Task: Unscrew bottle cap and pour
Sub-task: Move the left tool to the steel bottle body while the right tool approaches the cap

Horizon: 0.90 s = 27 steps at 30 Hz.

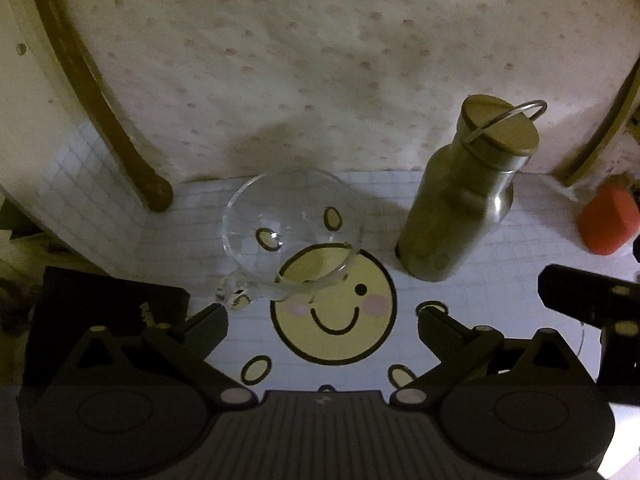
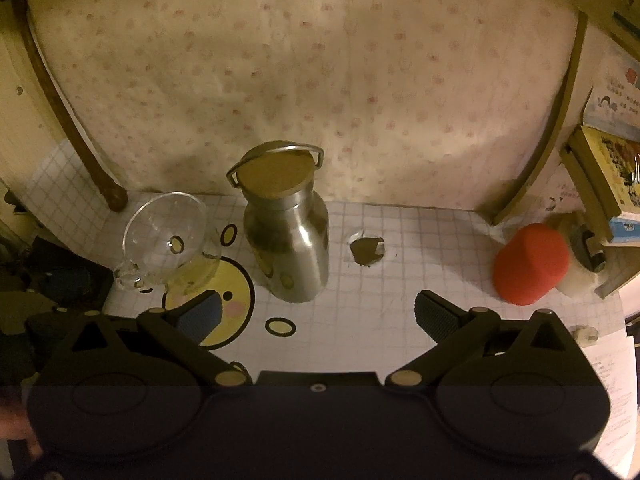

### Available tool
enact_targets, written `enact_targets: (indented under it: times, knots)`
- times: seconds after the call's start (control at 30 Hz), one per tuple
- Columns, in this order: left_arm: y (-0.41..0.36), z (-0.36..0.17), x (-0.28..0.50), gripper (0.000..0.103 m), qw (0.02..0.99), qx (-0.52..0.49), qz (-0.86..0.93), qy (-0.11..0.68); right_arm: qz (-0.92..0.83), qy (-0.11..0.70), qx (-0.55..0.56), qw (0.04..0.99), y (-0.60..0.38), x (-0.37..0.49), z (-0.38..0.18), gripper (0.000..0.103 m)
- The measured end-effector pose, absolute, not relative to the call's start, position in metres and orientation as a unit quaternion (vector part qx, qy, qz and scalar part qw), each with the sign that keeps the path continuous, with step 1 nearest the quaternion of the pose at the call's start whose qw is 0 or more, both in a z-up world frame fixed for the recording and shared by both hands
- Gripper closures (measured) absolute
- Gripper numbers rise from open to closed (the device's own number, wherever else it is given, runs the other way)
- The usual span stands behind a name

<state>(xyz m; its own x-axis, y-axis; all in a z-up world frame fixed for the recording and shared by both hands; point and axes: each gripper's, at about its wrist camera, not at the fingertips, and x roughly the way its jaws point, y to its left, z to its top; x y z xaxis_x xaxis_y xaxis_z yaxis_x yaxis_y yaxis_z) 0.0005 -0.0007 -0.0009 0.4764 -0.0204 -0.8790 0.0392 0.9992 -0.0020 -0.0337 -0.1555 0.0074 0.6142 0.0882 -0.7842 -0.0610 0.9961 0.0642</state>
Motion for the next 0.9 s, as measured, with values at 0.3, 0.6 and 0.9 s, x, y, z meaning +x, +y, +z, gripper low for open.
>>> enact_targets:
  times: [0.3, 0.6, 0.9]
  knots:
    - [-0.009, -0.012, 0.006, 0.006, 0.887, 0.023, -0.053, 0.459, 0.044, 0.441, 0.023, 0.896, -0.156, -0.021, 0.016, 0.000]
    - [-0.022, -0.017, 0.008, 0.007, 0.911, 0.043, -0.099, 0.398, 0.048, 0.462, 0.036, 0.885, -0.159, 0.001, 0.027, 0.001]
    - [-0.040, -0.016, 0.009, 0.012, 0.910, 0.026, -0.133, 0.393, 0.063, 0.479, 0.036, 0.875, -0.156, 0.018, 0.033, 0.001]
